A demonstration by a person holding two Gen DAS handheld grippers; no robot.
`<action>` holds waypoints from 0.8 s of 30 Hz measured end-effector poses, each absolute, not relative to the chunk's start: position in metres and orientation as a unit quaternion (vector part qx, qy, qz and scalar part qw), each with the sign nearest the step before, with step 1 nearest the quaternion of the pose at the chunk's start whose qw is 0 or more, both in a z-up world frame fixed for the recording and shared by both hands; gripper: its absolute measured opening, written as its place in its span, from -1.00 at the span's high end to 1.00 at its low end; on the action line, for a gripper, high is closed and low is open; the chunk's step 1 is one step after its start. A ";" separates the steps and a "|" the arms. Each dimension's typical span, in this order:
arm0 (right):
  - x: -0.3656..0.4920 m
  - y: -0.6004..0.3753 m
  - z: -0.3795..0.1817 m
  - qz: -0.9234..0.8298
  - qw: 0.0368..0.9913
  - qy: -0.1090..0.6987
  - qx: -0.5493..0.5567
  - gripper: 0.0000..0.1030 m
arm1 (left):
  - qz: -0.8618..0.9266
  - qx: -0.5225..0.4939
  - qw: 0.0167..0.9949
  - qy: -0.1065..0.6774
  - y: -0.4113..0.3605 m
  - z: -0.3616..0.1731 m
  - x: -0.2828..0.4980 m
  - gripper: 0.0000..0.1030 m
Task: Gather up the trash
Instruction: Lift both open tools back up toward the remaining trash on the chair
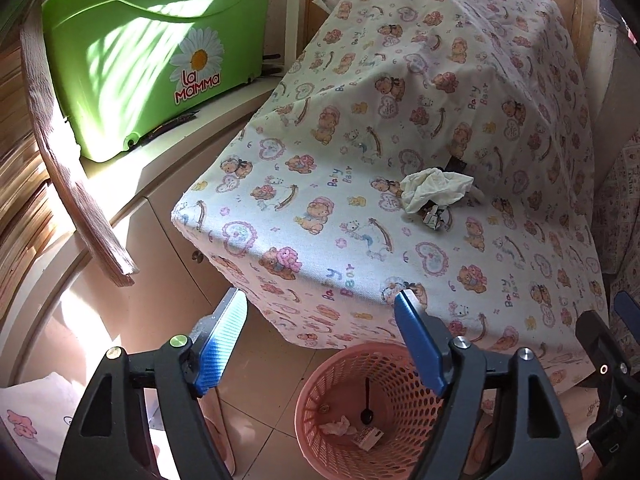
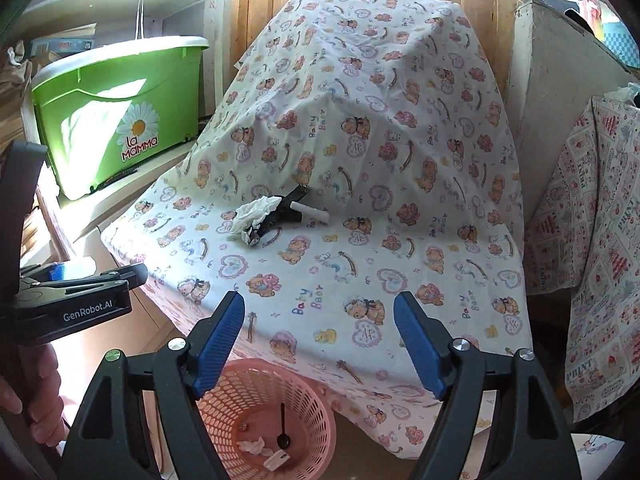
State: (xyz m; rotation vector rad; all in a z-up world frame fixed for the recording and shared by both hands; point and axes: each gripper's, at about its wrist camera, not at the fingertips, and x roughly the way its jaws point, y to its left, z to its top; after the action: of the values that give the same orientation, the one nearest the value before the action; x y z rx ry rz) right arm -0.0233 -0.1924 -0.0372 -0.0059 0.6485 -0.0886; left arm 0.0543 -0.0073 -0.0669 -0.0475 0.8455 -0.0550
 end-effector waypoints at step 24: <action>0.048 -0.262 -0.011 -0.049 0.945 0.323 0.030 -0.56 | -0.011 0.022 0.928 0.372 -0.014 -0.063 0.051 -0.52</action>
State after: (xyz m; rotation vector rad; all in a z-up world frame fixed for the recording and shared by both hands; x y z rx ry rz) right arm 0.0481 -0.2617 -0.0110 0.0607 0.6574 -0.0995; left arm 0.0507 -0.0137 -0.0627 0.0457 0.7635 -0.0232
